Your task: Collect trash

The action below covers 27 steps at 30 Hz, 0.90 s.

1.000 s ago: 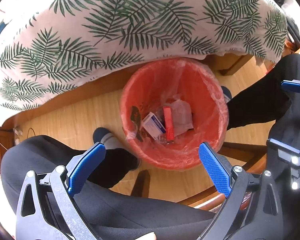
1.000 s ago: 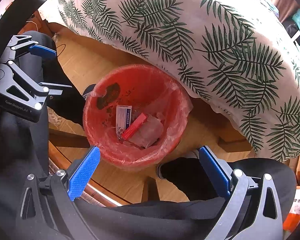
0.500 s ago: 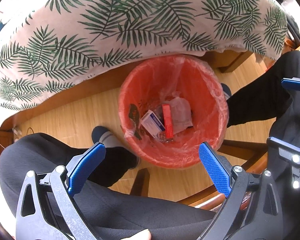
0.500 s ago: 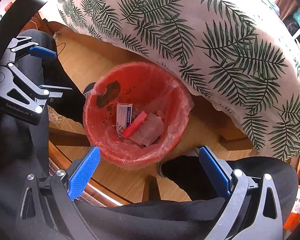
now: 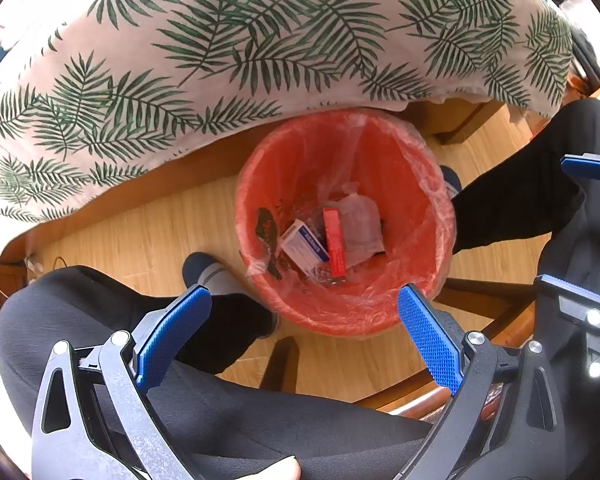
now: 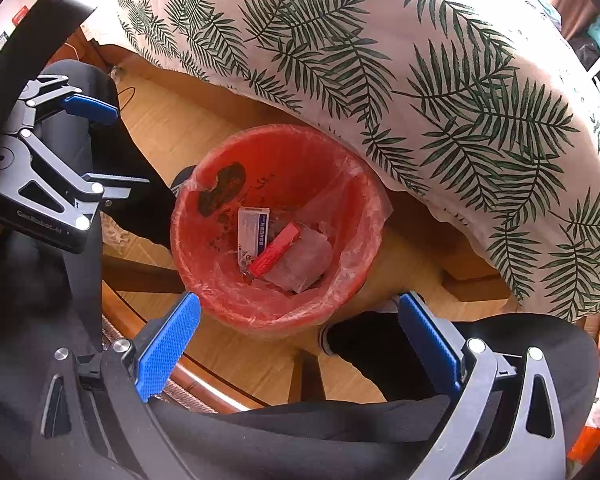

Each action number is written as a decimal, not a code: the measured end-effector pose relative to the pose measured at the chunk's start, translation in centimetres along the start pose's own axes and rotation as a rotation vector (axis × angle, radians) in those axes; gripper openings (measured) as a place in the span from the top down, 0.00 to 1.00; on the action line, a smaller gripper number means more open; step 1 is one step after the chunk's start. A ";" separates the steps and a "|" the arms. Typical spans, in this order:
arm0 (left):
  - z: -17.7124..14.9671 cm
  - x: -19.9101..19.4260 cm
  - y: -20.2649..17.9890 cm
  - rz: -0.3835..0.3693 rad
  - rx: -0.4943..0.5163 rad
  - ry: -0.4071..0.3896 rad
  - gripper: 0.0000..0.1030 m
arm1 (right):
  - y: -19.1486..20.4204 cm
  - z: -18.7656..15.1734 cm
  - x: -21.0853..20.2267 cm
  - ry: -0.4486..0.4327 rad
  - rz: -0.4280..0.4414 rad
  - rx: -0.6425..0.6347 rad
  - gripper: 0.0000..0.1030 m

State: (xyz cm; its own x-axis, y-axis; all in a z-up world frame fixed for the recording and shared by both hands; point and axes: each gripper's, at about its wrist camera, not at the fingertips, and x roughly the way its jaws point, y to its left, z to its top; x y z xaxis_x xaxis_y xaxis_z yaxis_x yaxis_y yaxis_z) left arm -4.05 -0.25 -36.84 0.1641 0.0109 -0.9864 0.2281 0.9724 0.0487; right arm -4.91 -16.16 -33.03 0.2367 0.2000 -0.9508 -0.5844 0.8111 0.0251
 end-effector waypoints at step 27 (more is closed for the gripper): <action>0.0 0.0 -0.3 0.003 0.027 -0.001 0.06 | -0.6 -0.1 0.5 0.038 0.108 0.035 0.05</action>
State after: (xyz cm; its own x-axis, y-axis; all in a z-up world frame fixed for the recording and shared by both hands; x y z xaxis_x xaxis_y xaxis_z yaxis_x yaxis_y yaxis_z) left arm -4.11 -0.54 -36.90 0.1654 0.0141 -0.9861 0.2533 0.9657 0.0563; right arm -4.55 -16.63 -33.58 0.1438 0.2672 -0.9529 -0.5770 0.8049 0.1386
